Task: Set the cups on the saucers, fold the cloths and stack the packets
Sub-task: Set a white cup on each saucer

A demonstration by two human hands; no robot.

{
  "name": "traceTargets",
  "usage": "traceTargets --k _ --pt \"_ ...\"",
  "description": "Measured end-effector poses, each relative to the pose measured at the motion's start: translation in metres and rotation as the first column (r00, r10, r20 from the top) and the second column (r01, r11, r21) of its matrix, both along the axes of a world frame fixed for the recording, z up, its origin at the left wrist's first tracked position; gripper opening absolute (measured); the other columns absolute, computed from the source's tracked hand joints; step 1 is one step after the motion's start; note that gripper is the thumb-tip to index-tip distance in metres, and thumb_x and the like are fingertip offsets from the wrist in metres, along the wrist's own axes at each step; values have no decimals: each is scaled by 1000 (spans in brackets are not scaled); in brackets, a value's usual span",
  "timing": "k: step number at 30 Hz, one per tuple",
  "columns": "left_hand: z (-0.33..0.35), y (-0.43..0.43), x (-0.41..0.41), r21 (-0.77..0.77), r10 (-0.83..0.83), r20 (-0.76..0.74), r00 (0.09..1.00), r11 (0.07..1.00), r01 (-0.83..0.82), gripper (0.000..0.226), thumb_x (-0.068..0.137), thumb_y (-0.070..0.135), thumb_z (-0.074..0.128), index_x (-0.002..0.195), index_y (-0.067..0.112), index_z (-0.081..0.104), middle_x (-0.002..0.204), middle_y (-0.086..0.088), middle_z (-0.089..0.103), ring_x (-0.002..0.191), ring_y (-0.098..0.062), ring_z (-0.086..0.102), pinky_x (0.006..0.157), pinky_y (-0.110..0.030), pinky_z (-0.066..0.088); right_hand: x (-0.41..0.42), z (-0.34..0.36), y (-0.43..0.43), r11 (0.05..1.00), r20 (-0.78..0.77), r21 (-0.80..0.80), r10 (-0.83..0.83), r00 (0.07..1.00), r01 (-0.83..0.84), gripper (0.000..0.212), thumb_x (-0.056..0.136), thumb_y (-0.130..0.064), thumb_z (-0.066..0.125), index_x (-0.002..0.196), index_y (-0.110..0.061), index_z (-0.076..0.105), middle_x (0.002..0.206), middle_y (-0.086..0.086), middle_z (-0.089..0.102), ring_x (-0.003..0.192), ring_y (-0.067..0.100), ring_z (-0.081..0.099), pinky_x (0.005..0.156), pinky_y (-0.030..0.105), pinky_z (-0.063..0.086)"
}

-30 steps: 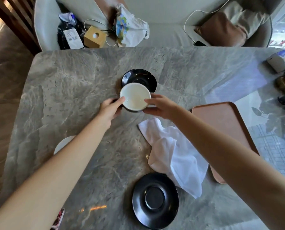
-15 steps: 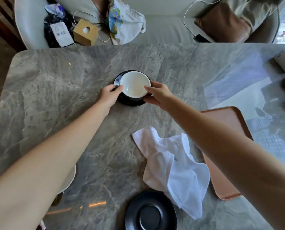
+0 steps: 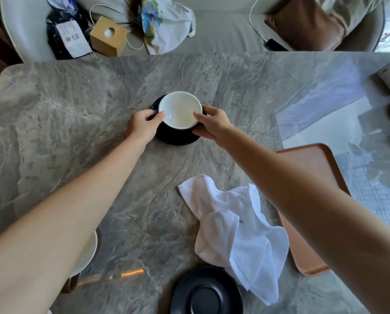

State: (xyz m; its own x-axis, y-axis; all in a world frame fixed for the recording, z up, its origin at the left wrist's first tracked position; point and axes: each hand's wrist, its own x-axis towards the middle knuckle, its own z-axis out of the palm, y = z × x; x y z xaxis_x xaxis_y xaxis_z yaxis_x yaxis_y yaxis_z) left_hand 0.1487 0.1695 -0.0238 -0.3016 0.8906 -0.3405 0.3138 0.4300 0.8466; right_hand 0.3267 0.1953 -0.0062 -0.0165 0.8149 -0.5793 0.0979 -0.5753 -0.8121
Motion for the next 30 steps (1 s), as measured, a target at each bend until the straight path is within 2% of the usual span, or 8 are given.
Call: traceTargets --k 6,11,16,19,21,25,27,30 --pt "3 5 0 -9 13 -1 1000 1000 -13 35 86 31 60 112 8 66 112 -11 68 108 -25 60 95 -35 46 -6 -1 4 1000 -8 -10 -13 1000 13 36 94 -16 57 130 -14 56 125 13 60 114 27 61 77 34 58" --pt "3 5 1 -9 25 29 999 1000 -25 35 87 32 58 113 8 65 114 -10 67 110 -24 59 93 -31 45 -6 1 2 1000 0 -12 -1 1000 1 39 94 -18 57 132 -15 53 128 13 58 112 28 61 67 30 60" --pt "12 -2 1 -5 39 147 988 999 -38 43 89 27 58 124 2 54 120 -8 60 116 -17 54 105 -31 38 -5 7 -4 999 36 -26 -22 999 23 53 91 -24 62 139 -15 43 131 14 56 104 30 65 63 30 60" --pt "19 -12 -2 -2 70 222 973 997 -72 44 90 24 57 129 5 46 134 -10 50 131 -20 44 110 -28 33 -4 16 -11 999 41 -22 -43 998 44 60 90 -26 64 142 -13 37 128 14 55 92 26 67 60 27 60" --pt "25 -22 -5 -18 72 220 973 997 -70 61 90 28 57 140 3 34 147 -14 38 137 -19 37 112 -28 29 -2 21 -18 999 54 -4 -44 998 44 56 89 -27 64 138 -10 40 123 16 57 90 26 67 60 27 59" --pt "37 -51 -16 -55 50 208 977 998 -40 73 89 33 58 146 5 22 152 -15 30 138 -17 33 106 -23 28 -3 25 -42 999 90 22 -45 995 43 54 91 -27 62 136 -5 42 110 16 63 86 23 63 80 38 57" --pt "45 -70 -22 -69 38 242 970 997 -22 73 89 33 58 147 6 22 152 -13 30 138 -16 34 101 -21 27 -4 23 -61 998 100 27 -57 993 54 55 91 -27 62 139 -8 43 106 13 63 86 21 62 83 38 55" --pt "61 -104 -38 -54 9 262 965 999 6 68 90 33 57 146 11 26 152 -8 32 137 -13 34 98 -21 27 -8 21 -93 998 82 22 -66 994 64 56 90 -26 63 139 -9 43 118 17 63 100 29 66 89 41 54"
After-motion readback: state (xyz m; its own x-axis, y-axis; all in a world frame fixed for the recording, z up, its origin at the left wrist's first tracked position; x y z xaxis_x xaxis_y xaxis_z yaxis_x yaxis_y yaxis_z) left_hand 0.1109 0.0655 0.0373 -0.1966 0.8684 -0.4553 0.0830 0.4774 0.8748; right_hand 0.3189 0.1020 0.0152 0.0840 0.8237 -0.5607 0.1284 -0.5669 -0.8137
